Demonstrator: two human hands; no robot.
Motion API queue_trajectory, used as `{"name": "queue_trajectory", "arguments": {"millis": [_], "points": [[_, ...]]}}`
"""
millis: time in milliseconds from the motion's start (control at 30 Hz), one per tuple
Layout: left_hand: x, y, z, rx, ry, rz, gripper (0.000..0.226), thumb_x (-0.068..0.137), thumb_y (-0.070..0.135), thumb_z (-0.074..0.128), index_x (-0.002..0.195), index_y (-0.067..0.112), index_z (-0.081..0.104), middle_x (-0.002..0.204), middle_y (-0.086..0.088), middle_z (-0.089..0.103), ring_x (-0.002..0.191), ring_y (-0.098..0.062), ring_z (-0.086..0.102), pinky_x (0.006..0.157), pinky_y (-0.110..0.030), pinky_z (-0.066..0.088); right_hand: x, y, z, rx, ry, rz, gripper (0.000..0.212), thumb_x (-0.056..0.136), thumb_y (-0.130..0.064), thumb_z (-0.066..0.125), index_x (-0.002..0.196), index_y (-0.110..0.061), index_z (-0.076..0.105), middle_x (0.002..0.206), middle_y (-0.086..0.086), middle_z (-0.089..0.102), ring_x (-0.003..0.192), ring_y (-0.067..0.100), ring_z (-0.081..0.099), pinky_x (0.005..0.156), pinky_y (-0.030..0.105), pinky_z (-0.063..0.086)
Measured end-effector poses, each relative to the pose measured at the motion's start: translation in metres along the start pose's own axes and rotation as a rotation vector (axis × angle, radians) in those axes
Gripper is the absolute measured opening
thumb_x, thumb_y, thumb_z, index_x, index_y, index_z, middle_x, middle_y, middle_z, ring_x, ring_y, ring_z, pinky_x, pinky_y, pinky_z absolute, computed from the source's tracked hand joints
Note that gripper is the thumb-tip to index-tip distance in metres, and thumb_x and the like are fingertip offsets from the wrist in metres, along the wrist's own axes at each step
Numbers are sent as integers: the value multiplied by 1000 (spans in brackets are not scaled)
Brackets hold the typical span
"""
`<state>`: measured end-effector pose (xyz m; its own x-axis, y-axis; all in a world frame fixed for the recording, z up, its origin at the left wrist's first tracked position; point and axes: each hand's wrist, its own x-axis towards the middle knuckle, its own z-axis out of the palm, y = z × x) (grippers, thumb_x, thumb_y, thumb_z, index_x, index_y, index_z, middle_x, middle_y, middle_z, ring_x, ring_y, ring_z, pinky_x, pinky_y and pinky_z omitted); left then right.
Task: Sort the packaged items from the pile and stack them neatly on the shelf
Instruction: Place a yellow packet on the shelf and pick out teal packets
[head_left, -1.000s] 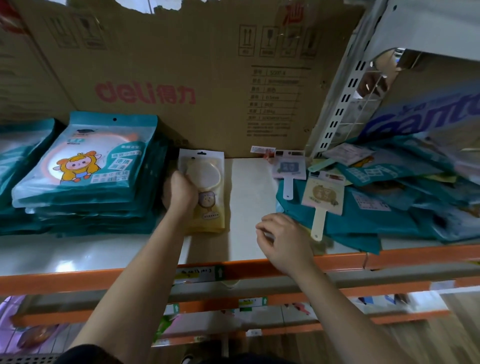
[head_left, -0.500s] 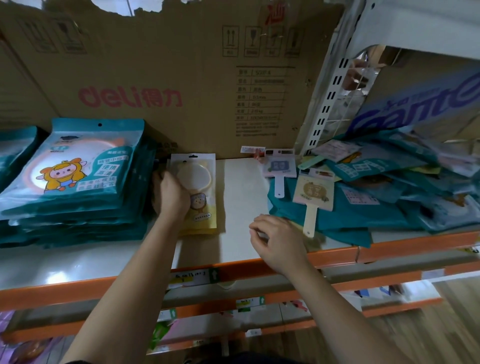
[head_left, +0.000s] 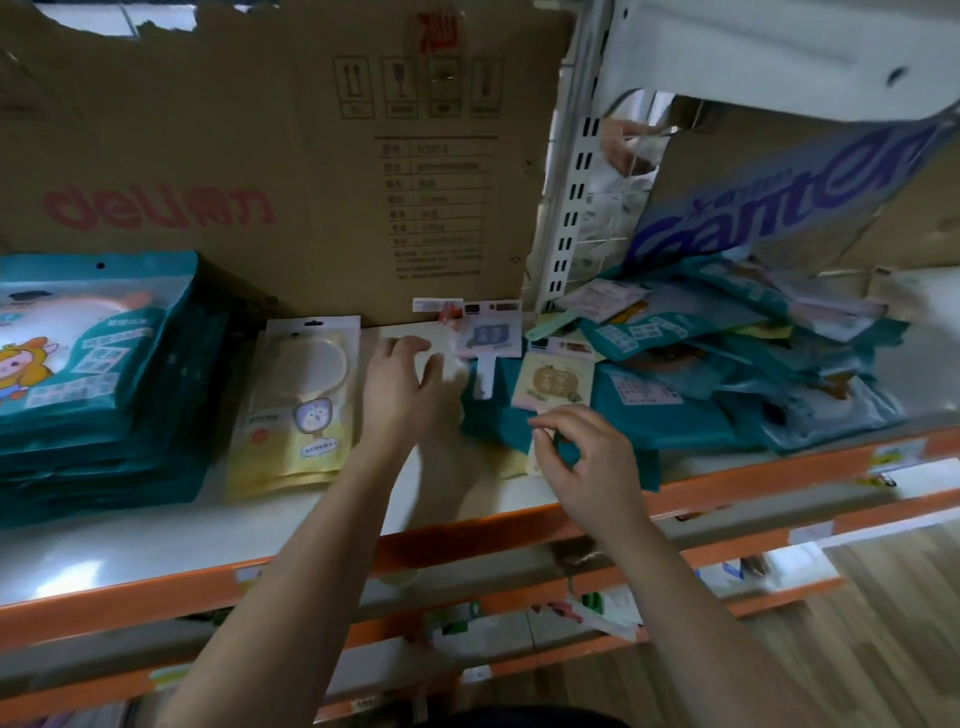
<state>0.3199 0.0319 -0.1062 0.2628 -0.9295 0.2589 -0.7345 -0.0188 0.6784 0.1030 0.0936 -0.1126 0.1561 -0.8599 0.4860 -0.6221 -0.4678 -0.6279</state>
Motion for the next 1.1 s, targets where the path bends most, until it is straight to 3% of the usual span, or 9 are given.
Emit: {"name": "queue_trajectory", "arguments": {"millis": [167,333,467,667,767,900,1100], "points": [[4,35,39,-28,-165,-119,41,95,47,55,119,14,61,110,-2,63,88,-11,55,57,-17,37,2,31,-28,-38,-23,44,20,90,-23,56,98,-12,71,97,-2,65,93,10,60,77,21,48],[2,46,46,47,-140,-194,33,87,48,68,87,15,67,75,7,61,68,-6,53,52,-22,34,4,50,-45,-48,-31,77,14,90,-19,59,95,-12,70,94,-4,61,87,7,57,73,17,45],[-11,54,51,49,-154,-209,31,86,45,70,76,17,63,72,4,63,67,-5,55,52,-22,37,11,60,-48,-63,-35,109,7,89,-14,66,93,-11,70,88,0,62,77,7,56,68,15,43],[-24,59,46,-135,-242,-307,29,88,43,69,87,15,61,84,1,66,80,-11,63,68,-35,59,24,58,-38,-195,-68,168,30,84,-41,70,91,-12,68,90,1,61,84,15,55,67,26,41],[-28,56,37,-174,-254,-314,30,93,44,61,104,16,62,96,1,67,88,-14,64,72,-35,59,28,53,-33,-298,-115,188,48,81,-59,64,98,-14,64,99,3,61,94,20,56,70,30,43],[-37,48,27,-303,-178,-348,24,98,38,54,109,18,61,100,-1,65,89,-15,62,61,-24,49,33,47,-26,-431,-185,237,71,75,-76,54,112,-15,57,110,8,58,101,27,56,74,36,50],[-50,31,9,-405,-8,-332,16,96,36,57,103,21,61,90,2,66,77,-13,65,55,-23,48,36,44,-21,-395,-240,301,67,72,-53,76,122,-15,51,120,12,52,110,30,51,84,37,45]]}}
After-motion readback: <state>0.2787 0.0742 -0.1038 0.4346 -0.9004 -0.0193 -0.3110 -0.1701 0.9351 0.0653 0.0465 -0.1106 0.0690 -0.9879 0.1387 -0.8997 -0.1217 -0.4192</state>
